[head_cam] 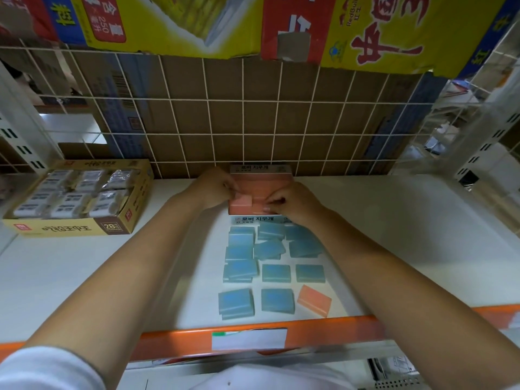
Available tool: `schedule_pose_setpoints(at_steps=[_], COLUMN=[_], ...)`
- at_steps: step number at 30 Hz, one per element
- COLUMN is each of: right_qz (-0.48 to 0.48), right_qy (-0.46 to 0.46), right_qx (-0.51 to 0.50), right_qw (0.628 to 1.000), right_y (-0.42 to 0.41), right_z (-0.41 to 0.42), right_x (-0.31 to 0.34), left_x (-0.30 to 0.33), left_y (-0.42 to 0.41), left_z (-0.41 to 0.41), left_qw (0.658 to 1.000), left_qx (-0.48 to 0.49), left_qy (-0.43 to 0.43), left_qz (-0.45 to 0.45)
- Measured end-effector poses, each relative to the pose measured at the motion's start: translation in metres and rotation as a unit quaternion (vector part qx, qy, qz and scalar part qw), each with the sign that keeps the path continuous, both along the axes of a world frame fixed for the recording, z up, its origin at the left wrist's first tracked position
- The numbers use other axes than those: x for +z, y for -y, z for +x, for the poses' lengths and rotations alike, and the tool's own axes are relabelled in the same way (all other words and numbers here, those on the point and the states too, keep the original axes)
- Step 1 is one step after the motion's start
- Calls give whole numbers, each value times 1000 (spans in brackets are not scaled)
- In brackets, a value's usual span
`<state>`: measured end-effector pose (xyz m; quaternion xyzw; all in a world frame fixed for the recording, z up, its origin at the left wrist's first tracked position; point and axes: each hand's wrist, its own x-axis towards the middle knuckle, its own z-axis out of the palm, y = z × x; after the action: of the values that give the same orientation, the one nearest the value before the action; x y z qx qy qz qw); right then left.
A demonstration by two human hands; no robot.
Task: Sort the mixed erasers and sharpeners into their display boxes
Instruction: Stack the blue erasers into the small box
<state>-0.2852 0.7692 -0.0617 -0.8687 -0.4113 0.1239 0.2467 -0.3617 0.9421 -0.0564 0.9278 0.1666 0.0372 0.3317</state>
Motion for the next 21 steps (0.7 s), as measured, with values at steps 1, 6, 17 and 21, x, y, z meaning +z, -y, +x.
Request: schedule_pose_setpoints(at_steps=[1,6,17,21], right_qz=[-8,-57,41,36], right_qy=[11,78,-37,-41], right_qx=[8,39,-23,-3], right_qw=[1000,995,998,999], right_y=[0,3,4,5], right_z=[1,3,9,13], right_x=[1,3,-10,-13], left_x=[-1,-10,-18,-19], left_y=[-1,2,2,2], left_z=[0,-4,-8,-13], left_qw=[1000,999,997,996], left_qx=[-1,-23,-15,-26], left_qy=[6,36,57,74], left_qz=[-2,33,53,44])
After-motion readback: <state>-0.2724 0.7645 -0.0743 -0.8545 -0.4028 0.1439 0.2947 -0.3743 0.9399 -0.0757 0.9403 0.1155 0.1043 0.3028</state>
